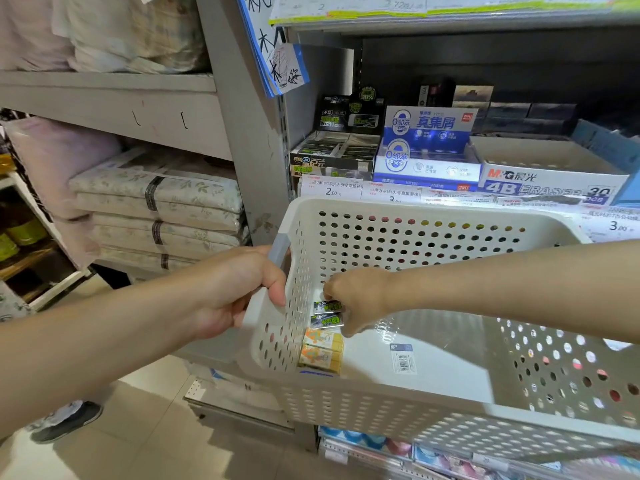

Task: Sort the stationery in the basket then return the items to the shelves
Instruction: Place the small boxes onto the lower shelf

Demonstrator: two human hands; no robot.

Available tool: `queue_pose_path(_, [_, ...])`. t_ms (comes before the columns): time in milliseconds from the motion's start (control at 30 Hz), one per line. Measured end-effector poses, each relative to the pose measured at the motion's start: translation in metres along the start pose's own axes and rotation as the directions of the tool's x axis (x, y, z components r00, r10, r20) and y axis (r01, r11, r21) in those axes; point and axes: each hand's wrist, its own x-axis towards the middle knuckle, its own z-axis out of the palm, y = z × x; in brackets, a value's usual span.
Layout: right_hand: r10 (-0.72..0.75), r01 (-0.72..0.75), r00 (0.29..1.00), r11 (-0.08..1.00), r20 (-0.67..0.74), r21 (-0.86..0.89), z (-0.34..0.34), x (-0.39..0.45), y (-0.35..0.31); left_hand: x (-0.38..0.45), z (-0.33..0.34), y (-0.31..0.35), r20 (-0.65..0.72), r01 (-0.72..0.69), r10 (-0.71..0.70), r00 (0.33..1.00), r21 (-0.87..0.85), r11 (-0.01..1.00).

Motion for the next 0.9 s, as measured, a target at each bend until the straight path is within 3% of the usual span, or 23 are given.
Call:
queue_pose_path(333, [-0.042, 0.038, 0.999, 0.987, -0.027, -0.155, -0.001, 0.003, -0.006, -0.005, 0.003, 0.000, 0.010, 0.019, -0.019, 1.000, -0.006, 1.000])
queue_pose_path(500, [-0.053, 0.036, 0.992, 0.989, -0.112, -0.143, -0.017, -0.008, -0.001, -0.008, 0.003, 0.000, 0.024, 0.021, -0.021, 0.999, -0.012, 1.000])
queue_pose_path(600, [-0.064, 0.051, 0.983, 0.995, -0.172, -0.082, -0.044, -0.028, 0.003, -0.007, -0.001, -0.001, 0.027, 0.017, -0.016, 1.000, -0.021, 1.000])
queue_pose_path(900, [0.037, 0.102, 0.916, 0.941, -0.399, 0.321, -0.145, -0.073, 0.042, -0.006, -0.009, -0.008, 0.107, -0.013, 0.016, 0.994, -0.032, 0.999])
